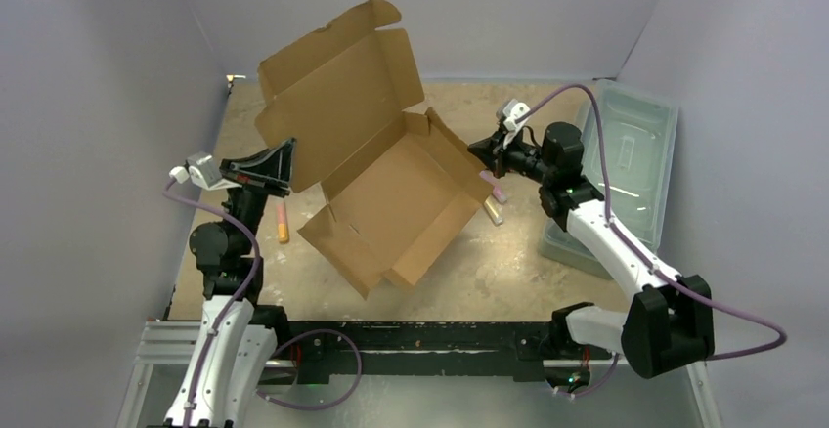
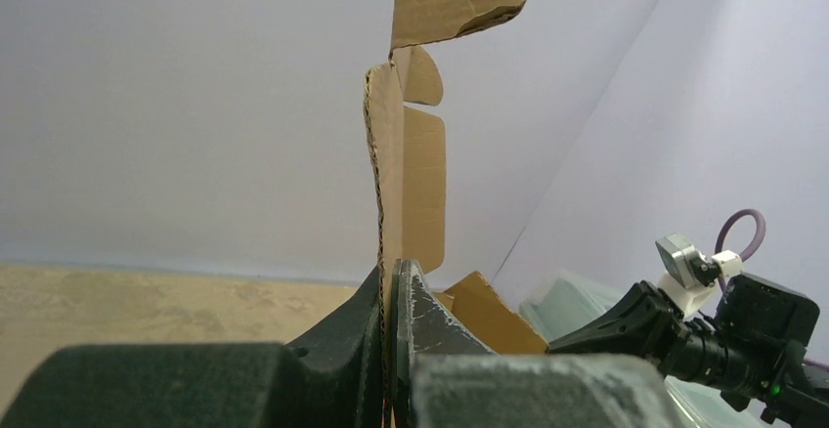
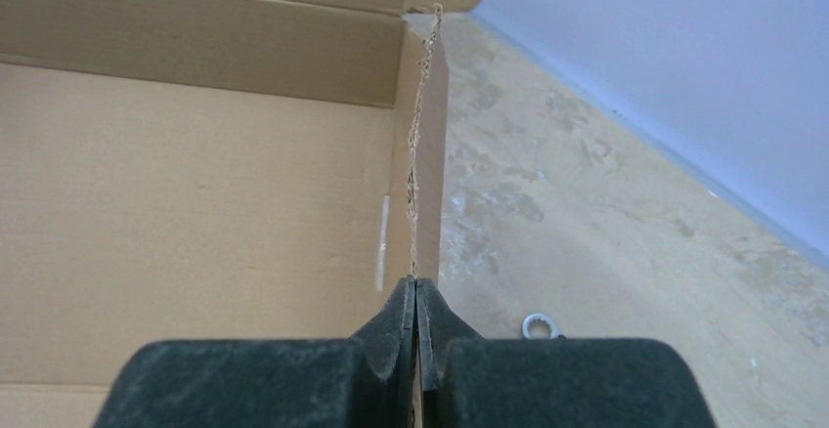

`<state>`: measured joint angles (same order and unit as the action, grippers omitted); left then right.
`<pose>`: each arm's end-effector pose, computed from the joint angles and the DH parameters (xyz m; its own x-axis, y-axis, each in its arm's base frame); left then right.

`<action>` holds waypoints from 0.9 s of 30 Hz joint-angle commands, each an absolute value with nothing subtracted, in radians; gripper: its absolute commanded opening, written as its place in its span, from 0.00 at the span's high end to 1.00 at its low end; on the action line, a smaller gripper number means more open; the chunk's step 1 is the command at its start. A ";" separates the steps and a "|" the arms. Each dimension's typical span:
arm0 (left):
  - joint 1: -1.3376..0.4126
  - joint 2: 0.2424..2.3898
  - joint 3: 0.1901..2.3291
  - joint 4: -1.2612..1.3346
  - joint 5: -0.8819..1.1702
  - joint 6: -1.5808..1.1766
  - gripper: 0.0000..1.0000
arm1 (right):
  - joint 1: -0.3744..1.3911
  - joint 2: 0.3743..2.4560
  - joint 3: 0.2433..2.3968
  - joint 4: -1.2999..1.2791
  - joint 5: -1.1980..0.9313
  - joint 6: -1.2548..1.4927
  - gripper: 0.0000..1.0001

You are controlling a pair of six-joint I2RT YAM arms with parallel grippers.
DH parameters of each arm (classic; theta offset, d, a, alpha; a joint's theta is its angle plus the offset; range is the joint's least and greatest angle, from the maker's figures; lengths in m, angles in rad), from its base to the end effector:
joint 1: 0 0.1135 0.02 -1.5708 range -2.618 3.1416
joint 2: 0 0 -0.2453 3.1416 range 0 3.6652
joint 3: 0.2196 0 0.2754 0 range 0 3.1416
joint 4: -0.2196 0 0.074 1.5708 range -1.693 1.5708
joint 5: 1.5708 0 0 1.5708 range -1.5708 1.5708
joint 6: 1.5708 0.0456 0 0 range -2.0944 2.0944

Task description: Fold the paper box

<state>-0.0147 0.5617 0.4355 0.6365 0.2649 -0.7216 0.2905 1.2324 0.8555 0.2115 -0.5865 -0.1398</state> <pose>0.1894 -0.0147 0.3275 0.2064 -0.6406 -0.7396 0.5048 0.7172 -0.4804 0.3003 0.1161 0.2833 -0.0501 -0.1361 -0.9894 -0.7761 0.6288 -0.0472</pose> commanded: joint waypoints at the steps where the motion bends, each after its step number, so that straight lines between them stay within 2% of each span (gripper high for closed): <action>1: -0.020 0.521 0.489 0.652 0.274 -0.753 1.00 | 0.251 1.176 0.823 0.335 -0.628 -0.111 1.00; 10: -0.020 0.471 0.478 0.592 0.439 -0.703 1.00 | 0.256 1.180 0.831 0.358 -0.686 -0.184 1.00; 21: -0.023 0.496 0.267 0.728 0.419 -0.656 1.00 | 0.268 1.220 0.840 0.304 -0.633 -0.286 1.00; 27: -0.042 0.511 0.285 0.698 0.423 -0.640 0.99 | 0.274 1.262 0.835 0.303 -0.609 -0.293 1.00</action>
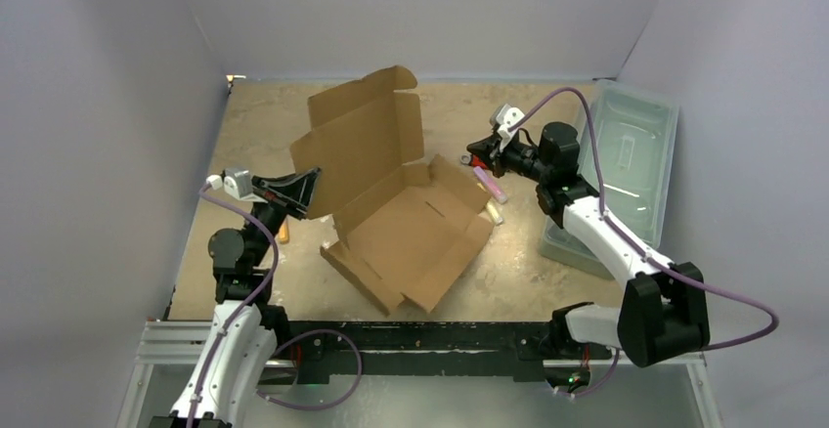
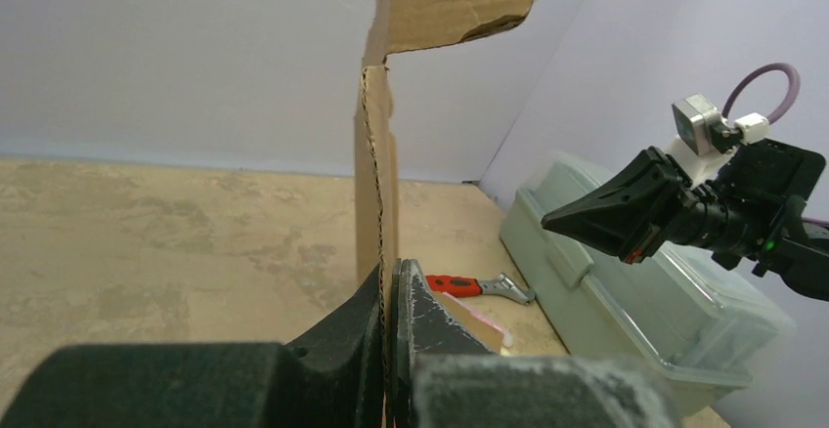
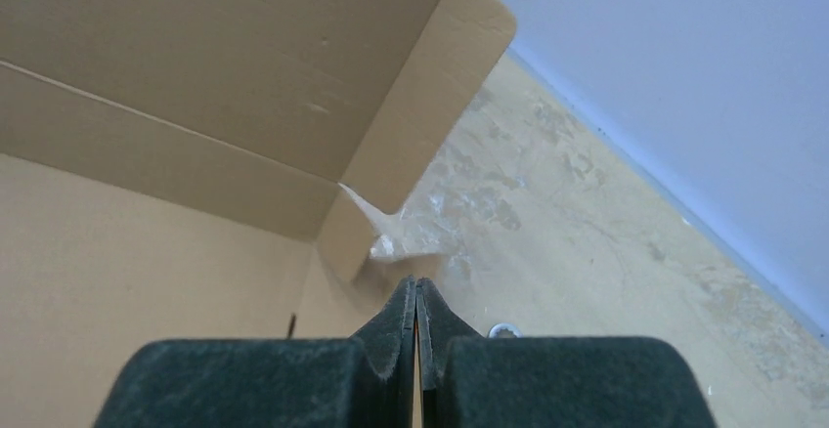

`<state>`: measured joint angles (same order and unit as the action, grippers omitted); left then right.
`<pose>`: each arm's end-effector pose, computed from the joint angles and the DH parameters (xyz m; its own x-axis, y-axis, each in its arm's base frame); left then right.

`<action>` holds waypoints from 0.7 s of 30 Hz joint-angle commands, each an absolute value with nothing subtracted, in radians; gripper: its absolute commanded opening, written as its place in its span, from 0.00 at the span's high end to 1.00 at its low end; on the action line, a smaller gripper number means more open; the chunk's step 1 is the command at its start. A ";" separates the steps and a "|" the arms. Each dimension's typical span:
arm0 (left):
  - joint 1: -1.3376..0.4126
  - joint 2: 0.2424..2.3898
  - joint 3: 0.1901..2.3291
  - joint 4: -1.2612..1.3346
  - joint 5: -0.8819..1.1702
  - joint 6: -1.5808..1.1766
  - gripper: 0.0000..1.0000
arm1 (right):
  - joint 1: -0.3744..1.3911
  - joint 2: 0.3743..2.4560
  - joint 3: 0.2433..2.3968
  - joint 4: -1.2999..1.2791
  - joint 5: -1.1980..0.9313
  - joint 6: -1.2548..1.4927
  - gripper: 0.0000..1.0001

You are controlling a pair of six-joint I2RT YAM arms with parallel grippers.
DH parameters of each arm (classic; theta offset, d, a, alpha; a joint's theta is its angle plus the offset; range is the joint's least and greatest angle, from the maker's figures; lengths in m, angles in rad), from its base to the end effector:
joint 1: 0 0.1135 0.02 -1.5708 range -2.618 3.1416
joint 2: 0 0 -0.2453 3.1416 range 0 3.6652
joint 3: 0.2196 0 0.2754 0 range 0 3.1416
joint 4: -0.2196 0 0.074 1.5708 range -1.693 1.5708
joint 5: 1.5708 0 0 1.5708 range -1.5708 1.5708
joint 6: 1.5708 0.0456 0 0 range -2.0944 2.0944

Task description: Fold the paper box

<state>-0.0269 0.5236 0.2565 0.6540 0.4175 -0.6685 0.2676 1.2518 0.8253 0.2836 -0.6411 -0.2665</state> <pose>0.1892 -0.0236 0.2667 0.0481 -0.5681 -0.8216 0.5477 0.7029 -0.4539 0.3033 0.1114 0.2741 0.0737 -0.1987 -0.9773 -0.7914 0.5847 -0.1785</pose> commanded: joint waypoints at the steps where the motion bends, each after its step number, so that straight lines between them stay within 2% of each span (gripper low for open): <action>1: -0.045 0.514 0.289 0.689 0.422 -0.636 0.98 | 0.274 1.263 0.836 0.300 -0.605 -0.296 1.00; 4: -0.053 0.517 0.290 0.674 0.423 -0.630 1.00 | 0.274 1.279 0.840 0.268 -0.602 -0.307 1.00; 7: -0.054 0.518 0.297 0.666 0.420 -0.611 1.00 | 0.274 1.312 0.881 0.157 -0.716 -0.345 1.00; 8: -0.054 0.522 0.305 0.667 0.428 -0.595 1.00 | 0.275 1.325 0.898 0.117 -0.768 -0.365 0.96; 9: -0.055 0.529 0.323 0.661 0.446 -0.571 1.00 | 0.273 1.333 0.906 0.100 -0.808 -0.373 0.72; 10: -0.056 0.535 0.344 0.644 0.461 -0.536 1.00 | 0.274 1.335 0.914 0.088 -0.840 -0.382 0.52; 11: -0.056 0.540 0.363 0.626 0.476 -0.506 1.00 | 0.275 1.333 0.923 0.079 -0.861 -0.389 0.36; 12: -0.057 0.546 0.380 0.618 0.494 -0.473 1.00 | 0.275 1.329 0.935 0.079 -0.887 -0.369 0.27; 15: -0.061 0.570 0.425 0.631 0.532 -0.410 1.00 | 0.274 1.332 1.080 -0.028 -1.001 -0.378 0.17; 18: -0.067 0.610 0.481 0.636 0.562 -0.334 1.00 | 0.278 1.369 1.377 -0.443 -1.039 -0.715 0.11; 21: -0.073 0.675 0.566 0.612 0.584 -0.247 1.00 | 0.280 1.482 1.759 -0.823 -0.999 -0.989 0.10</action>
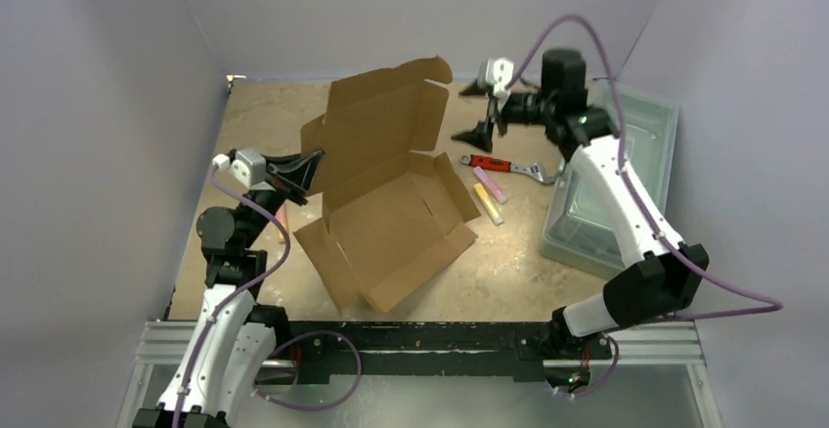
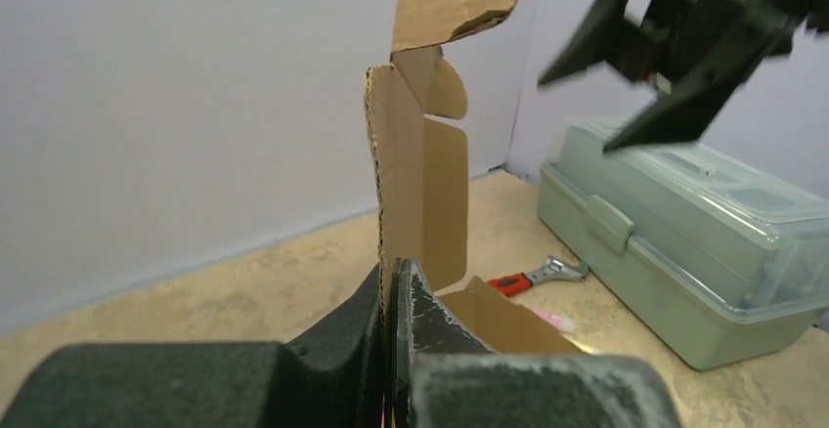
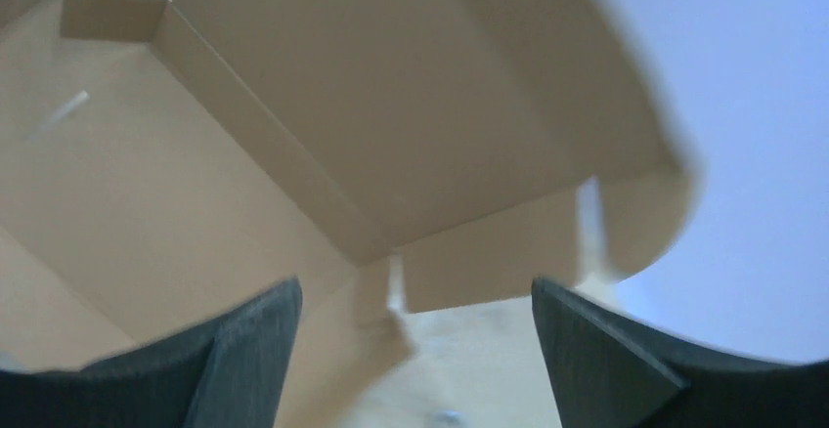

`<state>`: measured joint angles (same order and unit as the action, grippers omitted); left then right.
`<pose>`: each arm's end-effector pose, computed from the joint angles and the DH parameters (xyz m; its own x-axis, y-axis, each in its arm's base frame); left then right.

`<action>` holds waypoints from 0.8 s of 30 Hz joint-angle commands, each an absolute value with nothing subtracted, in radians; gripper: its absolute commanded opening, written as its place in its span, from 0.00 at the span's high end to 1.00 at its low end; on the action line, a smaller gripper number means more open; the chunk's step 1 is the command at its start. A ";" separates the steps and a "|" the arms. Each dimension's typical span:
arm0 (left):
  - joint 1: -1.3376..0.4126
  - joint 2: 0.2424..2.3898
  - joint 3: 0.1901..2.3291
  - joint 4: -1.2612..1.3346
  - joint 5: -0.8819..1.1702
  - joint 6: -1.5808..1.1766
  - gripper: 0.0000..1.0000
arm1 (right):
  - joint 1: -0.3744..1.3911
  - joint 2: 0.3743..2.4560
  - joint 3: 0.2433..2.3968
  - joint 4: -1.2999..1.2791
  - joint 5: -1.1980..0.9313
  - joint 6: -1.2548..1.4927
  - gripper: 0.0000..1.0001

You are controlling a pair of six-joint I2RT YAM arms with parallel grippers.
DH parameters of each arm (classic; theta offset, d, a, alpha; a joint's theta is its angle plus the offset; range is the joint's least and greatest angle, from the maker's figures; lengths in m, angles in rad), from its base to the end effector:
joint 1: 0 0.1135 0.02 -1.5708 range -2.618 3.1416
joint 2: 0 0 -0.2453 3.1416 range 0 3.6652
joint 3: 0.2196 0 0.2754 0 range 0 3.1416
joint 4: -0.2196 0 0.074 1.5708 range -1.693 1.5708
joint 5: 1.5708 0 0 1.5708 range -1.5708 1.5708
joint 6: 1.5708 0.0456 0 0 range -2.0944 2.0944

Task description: Fold the paper box

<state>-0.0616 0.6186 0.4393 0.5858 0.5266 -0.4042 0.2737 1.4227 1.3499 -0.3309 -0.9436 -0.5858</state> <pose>0.1977 -0.0352 0.3117 0.1607 -0.3506 -0.9227 0.6278 0.7576 -0.1785 0.3259 0.1299 0.3568 0.1689 -0.2896 -0.9421 -0.9386 0.2444 -0.2434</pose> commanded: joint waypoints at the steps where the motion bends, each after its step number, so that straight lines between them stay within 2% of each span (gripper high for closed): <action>1: -0.072 0.711 0.599 0.606 0.600 -0.222 1.00 | 0.283 1.524 1.872 -0.944 -0.987 -1.033 0.10; 4: -0.075 0.792 0.700 0.576 0.658 -0.167 1.00 | 0.311 1.645 2.172 -1.130 -0.955 -1.089 0.08; 6: -0.078 0.841 0.787 0.523 0.705 -0.115 1.00 | 0.358 1.680 2.269 -1.164 -0.906 -1.090 0.06; 12: -0.090 0.943 0.968 0.328 0.796 -0.005 1.00 | 0.517 1.665 2.260 -1.053 -0.761 -0.991 0.03; 18: -0.100 0.960 1.007 0.298 0.840 0.042 1.00 | 0.530 1.710 2.315 -0.969 -0.683 -0.869 0.03; 24: -0.106 0.983 1.055 0.257 0.852 0.066 1.00 | 0.529 1.611 2.258 -0.908 -0.677 -0.813 0.03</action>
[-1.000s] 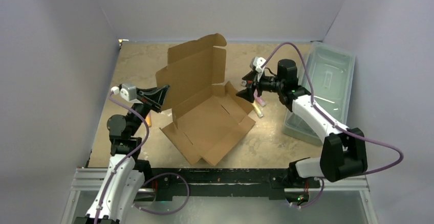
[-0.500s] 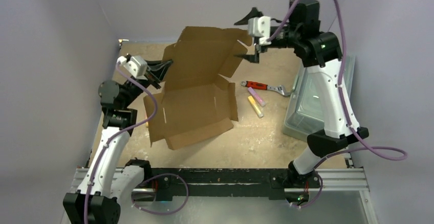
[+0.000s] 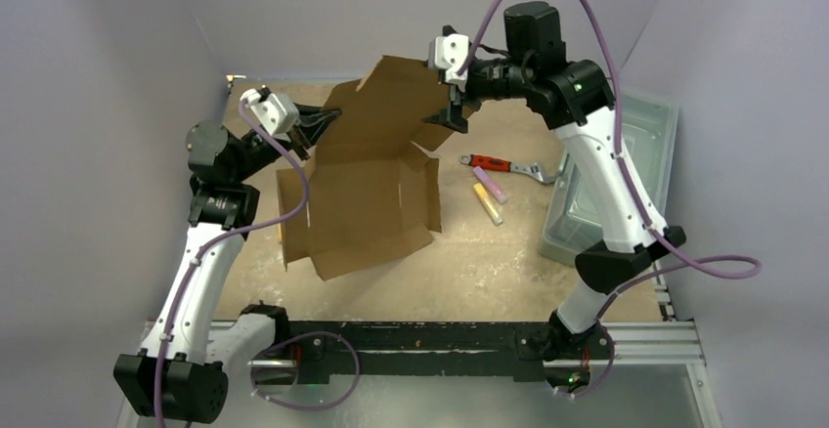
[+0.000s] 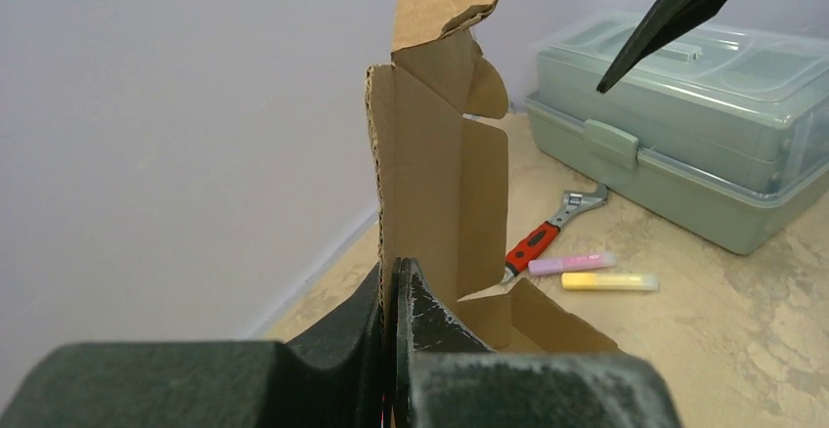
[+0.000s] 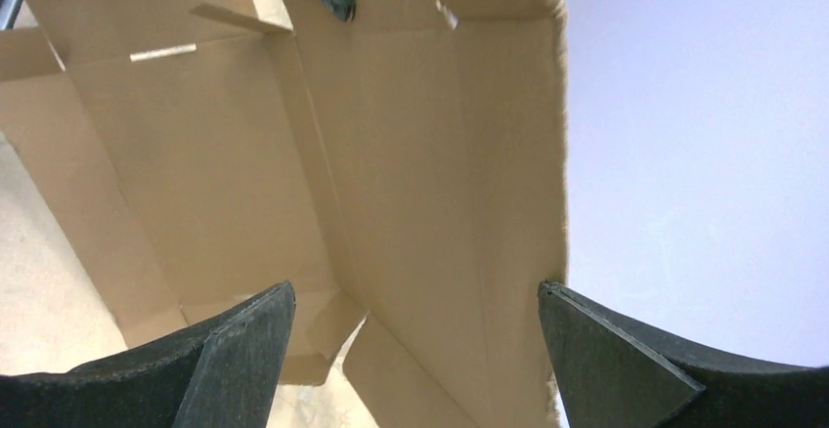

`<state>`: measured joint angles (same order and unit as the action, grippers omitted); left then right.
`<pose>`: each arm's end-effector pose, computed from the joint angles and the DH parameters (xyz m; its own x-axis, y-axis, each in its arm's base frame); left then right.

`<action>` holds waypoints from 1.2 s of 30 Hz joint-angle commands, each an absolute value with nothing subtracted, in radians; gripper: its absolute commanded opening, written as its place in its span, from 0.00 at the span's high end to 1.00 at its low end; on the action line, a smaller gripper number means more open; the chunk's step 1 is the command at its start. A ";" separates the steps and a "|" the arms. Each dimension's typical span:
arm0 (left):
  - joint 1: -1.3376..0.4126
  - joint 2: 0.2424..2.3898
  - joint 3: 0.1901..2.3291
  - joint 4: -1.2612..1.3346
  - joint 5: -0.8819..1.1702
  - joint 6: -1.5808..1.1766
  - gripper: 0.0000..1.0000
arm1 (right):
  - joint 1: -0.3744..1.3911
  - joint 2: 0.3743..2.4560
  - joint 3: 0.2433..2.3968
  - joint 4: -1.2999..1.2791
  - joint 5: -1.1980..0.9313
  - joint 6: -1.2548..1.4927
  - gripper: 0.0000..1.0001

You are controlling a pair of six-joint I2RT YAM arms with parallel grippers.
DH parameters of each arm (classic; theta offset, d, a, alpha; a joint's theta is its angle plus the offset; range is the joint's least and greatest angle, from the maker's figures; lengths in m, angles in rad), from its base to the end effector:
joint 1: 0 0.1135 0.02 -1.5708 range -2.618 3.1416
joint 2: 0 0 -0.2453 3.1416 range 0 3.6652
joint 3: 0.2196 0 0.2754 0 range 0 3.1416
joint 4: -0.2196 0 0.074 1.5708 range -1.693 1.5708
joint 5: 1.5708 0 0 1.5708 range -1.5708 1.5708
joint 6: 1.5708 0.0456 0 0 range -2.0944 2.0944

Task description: Fold the paper box

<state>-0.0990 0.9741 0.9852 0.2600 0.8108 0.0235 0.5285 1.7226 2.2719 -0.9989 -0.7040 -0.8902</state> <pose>0.2473 -0.0578 0.4076 0.2843 -0.0120 -0.9586 0.7566 0.6170 0.2167 0.2899 0.2035 0.5002 0.4538 -0.4210 -0.7854 -0.8503 0.0589 -0.5229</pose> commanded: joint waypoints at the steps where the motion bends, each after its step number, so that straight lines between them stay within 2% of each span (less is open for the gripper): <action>1: -0.107 0.990 1.066 0.257 0.862 0.065 1.00 | 0.529 1.596 2.238 -0.886 -0.661 -0.801 0.03; 5: -0.116 1.023 1.110 0.258 0.893 0.058 1.00 | 0.516 1.598 2.200 -0.856 -0.641 -0.785 0.04; 12: -0.139 1.059 1.154 0.228 0.945 0.065 1.00 | 0.505 1.675 2.274 -0.876 -0.634 -0.797 0.04; 17: -0.150 1.044 1.149 0.191 0.954 0.094 1.00 | 0.506 1.682 2.254 -0.908 -0.673 -0.802 0.10; 20: -0.156 1.039 1.144 0.189 0.954 0.098 1.00 | 0.507 1.683 2.223 -0.938 -0.732 -0.799 0.24; 24: -0.159 1.023 1.130 0.184 0.951 0.100 1.00 | 0.506 1.669 2.182 -0.944 -0.767 -0.803 0.68; 26: -0.161 1.010 1.117 0.177 0.935 0.103 1.00 | 0.507 1.649 2.156 -0.930 -0.772 -0.803 0.93; 27: -0.161 1.002 1.110 0.175 0.917 0.097 1.00 | 0.506 1.635 2.141 -0.919 -0.773 -0.802 1.00; 28: -0.161 0.992 1.101 0.177 0.888 0.079 0.96 | 0.506 1.617 2.123 -0.910 -0.771 -0.803 1.00; 29: -0.162 0.981 1.091 0.187 0.845 0.044 0.88 | 0.504 1.596 2.098 -0.895 -0.769 -0.803 1.00; 32: -0.161 0.933 1.076 0.163 0.651 -0.073 0.53 | 0.475 1.510 1.986 -0.804 -0.767 -0.746 1.00; 33: -0.161 0.911 1.083 0.115 0.578 -0.097 0.44 | 0.452 1.476 1.944 -0.764 -0.776 -0.711 1.00; 36: -0.161 0.819 1.094 -0.052 0.295 -0.172 0.26 | 0.348 1.350 1.752 -0.588 -0.814 -0.554 1.00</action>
<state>-0.1589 0.9272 1.0801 0.0959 0.6659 -0.0414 0.4603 1.5055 1.8980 -0.8261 -0.7601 -0.7345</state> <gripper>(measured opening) 0.646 0.009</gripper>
